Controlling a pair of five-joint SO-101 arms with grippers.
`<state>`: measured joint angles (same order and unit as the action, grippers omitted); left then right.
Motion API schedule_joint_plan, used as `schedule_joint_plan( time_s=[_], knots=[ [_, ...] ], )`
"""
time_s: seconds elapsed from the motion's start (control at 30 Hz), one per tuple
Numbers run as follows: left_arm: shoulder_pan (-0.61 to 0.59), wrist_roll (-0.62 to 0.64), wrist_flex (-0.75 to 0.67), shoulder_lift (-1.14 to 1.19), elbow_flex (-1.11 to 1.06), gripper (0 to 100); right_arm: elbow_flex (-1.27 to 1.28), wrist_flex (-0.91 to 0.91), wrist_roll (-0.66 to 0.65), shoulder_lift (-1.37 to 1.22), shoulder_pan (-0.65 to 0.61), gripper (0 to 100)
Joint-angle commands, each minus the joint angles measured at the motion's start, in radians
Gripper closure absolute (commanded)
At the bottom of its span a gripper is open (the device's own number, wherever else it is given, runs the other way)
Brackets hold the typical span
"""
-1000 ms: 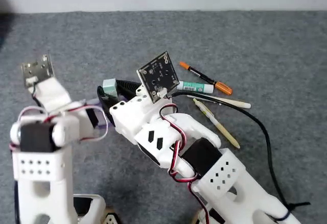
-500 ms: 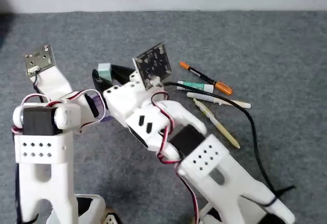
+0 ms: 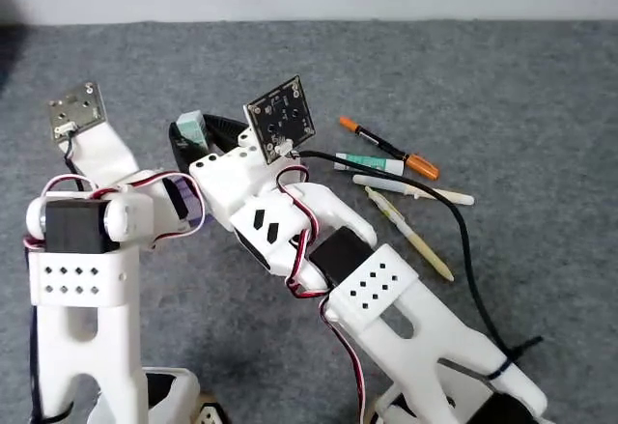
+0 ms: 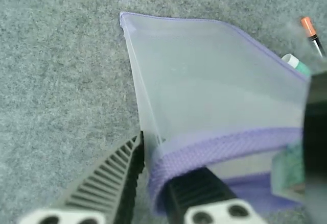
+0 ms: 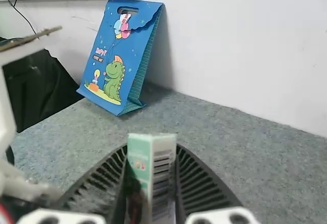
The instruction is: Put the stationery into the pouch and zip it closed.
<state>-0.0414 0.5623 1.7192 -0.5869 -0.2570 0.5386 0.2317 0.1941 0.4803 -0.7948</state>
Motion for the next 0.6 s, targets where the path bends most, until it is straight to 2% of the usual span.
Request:
schedule_joint_plan(
  time_s=[0.0, 0.17, 0.57],
  knots=[
    [-0.006, 0.011, -0.032, 0.005, 0.042, 99, -0.006, -0.007, -0.015, 0.035, 0.015, 99.1],
    [-0.006, 0.012, -0.038, 0.006, 0.042, 99, -0.006, 0.105, -0.012, 0.087, 0.012, 99.1],
    [-0.006, 0.012, -0.044, 0.006, 0.042, 99, 0.043, 0.117, -0.014, 0.090, 0.001, 98.7]
  ],
)
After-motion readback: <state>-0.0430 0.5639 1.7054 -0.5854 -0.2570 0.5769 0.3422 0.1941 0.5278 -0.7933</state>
